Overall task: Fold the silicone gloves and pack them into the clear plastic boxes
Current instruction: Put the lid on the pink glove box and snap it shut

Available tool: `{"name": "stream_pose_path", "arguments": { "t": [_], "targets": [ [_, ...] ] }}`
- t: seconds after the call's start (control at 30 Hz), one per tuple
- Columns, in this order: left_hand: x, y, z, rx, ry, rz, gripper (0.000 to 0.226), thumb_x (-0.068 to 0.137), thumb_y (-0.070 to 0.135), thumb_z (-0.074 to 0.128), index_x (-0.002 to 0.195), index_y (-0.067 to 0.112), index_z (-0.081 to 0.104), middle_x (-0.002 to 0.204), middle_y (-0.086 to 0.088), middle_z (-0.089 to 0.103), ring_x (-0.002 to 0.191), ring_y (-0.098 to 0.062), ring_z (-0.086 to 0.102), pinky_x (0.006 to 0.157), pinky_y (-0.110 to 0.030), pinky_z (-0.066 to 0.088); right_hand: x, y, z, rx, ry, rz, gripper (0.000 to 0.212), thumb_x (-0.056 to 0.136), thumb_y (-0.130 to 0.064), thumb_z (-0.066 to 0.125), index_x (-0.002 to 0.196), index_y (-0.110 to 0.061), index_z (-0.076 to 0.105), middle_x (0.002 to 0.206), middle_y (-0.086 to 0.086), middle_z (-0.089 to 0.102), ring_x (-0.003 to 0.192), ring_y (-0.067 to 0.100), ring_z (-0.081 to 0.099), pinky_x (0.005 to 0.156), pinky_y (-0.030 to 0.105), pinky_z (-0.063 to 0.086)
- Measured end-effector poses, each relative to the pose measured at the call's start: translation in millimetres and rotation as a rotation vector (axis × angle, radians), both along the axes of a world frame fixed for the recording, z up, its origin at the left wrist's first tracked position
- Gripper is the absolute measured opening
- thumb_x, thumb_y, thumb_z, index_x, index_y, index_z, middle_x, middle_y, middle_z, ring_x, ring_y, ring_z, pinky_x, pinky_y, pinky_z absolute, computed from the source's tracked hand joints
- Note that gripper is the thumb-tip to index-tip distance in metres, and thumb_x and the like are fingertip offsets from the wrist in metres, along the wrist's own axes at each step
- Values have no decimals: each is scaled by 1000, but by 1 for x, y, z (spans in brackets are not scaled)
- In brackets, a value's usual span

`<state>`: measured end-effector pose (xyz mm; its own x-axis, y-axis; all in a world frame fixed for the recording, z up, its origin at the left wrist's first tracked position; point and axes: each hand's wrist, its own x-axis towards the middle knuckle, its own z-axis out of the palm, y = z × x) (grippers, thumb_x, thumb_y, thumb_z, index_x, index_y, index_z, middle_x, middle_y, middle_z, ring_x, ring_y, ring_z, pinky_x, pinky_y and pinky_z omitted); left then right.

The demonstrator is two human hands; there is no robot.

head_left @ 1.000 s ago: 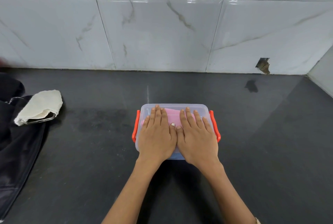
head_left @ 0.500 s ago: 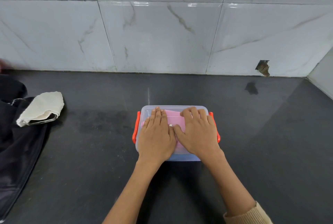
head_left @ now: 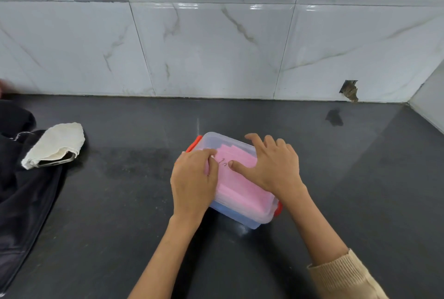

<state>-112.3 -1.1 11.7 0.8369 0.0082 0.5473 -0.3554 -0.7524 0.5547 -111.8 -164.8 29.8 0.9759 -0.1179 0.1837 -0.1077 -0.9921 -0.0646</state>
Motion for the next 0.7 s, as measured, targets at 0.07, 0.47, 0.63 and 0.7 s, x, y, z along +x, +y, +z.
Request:
{"name": "stream_pose_path", "arguments": {
  "t": [0.07,0.47,0.63,0.7],
  "targets": [
    [1,4,-2,-116,26,54,17,91,13,52,94,15,68,81,1,66,76,-16,60,75,-35,52,-5,-2,-2,3,55,-72,80,67,-90,22,114,-29,45,86,-2,61,73,21,52,64,31,38],
    [-14,6,-5,-574,619,-73,50,99,22,36,147,23,23,151,4,32,134,-17,36,108,-37,34,-35,18,-12,82,187,-335,54,100,-44,9,66,-15,41,56,-1,38,50,16,38,47,26,24],
    [-14,9,-6,-783,789,-185,49,101,32,33,148,33,20,148,11,34,130,-14,41,105,-36,39,-38,0,-23,1065,211,-104,34,101,-40,20,89,-26,49,85,-4,57,75,11,56,61,26,41],
    [-13,11,-7,-829,802,-202,49,100,35,35,147,35,21,147,10,37,128,-16,44,104,-40,42,-40,-8,-30,1527,296,-46,29,100,-41,29,107,-34,57,99,-4,69,86,13,67,66,24,52]
  ]
}}
